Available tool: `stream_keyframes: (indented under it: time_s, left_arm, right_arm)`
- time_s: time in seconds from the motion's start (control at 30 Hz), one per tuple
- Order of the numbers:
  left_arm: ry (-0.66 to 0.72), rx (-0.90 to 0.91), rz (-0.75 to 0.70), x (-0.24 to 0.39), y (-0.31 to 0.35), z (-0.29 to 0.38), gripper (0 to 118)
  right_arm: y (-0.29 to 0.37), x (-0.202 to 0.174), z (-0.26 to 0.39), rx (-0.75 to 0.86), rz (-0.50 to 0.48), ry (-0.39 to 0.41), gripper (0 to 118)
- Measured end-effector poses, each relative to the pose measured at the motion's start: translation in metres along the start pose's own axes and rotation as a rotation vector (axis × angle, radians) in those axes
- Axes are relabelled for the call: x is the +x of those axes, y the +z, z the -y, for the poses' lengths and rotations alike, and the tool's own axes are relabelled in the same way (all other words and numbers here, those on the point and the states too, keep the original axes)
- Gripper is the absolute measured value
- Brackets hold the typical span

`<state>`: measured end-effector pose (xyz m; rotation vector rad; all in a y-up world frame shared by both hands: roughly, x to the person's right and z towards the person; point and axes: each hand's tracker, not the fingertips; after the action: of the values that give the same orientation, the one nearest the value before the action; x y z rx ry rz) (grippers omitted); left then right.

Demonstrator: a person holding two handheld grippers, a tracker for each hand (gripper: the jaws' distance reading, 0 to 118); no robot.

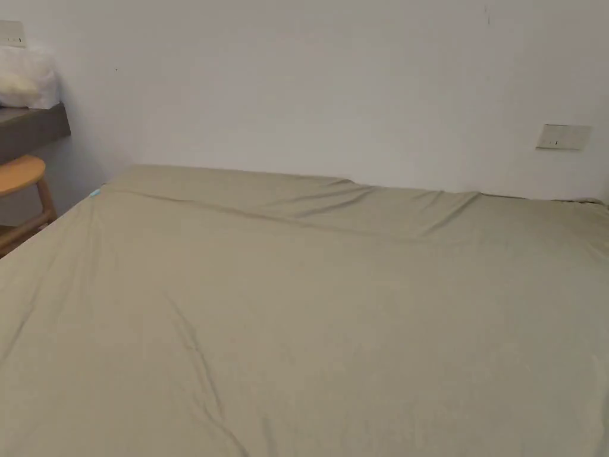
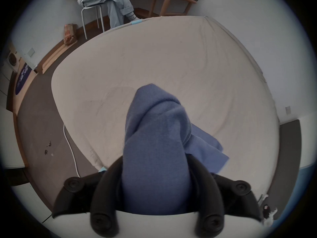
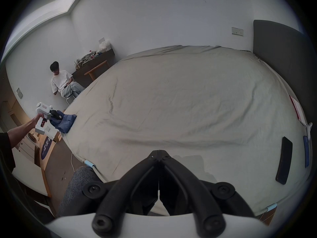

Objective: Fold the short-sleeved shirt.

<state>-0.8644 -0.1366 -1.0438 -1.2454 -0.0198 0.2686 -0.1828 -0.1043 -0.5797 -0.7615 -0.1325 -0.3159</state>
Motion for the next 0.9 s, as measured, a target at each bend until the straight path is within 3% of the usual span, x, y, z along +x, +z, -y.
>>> stream_keyframes:
  time_s: [0.07,0.1,0.2,0.33,0.47,0.57,0.7,0.83,0.9]
  left_arm:
    - [-0.004,-0.002,-0.053,0.008,-0.008,0.008,86]
    - [0.006,-0.01,-0.03,0.012,-0.007,0.011,89]
    - [0.045,0.023,-0.029,0.019,0.021,0.006,89]
    - [-0.024,0.371,-0.133,0.053,0.111,0.005,89]
    - [-0.089,0.588,0.135,0.111,0.199,0.038,89]
    - [-0.143,0.806,0.283,0.17,0.254,0.096,89]
    - [-0.269,1.041,0.383,0.245,0.291,0.182,89]
    - [-0.389,1.136,0.425,0.314,0.301,0.257,93]
    - [-0.412,1.131,0.453,0.338,0.3,0.285,93]
  right_arm:
    - [0.0,-0.002,0.0,-0.007,0.002,0.0,8]
    - [0.002,-0.003,-0.002,-0.006,0.004,0.0,8]
    - [0.013,-0.003,-0.012,0.015,0.001,0.034,8]
    - [0.043,-0.006,-0.04,0.113,0.105,0.139,8]
    - [0.07,-0.022,-0.079,0.259,0.3,0.309,8]
    - [0.099,-0.034,-0.109,0.414,0.295,0.256,8]
    - [0.138,-0.059,-0.127,0.585,0.346,0.277,8]
    - [0.166,-0.079,-0.126,0.682,0.339,0.308,8]
    - [0.17,-0.087,-0.126,0.702,0.413,0.342,8]
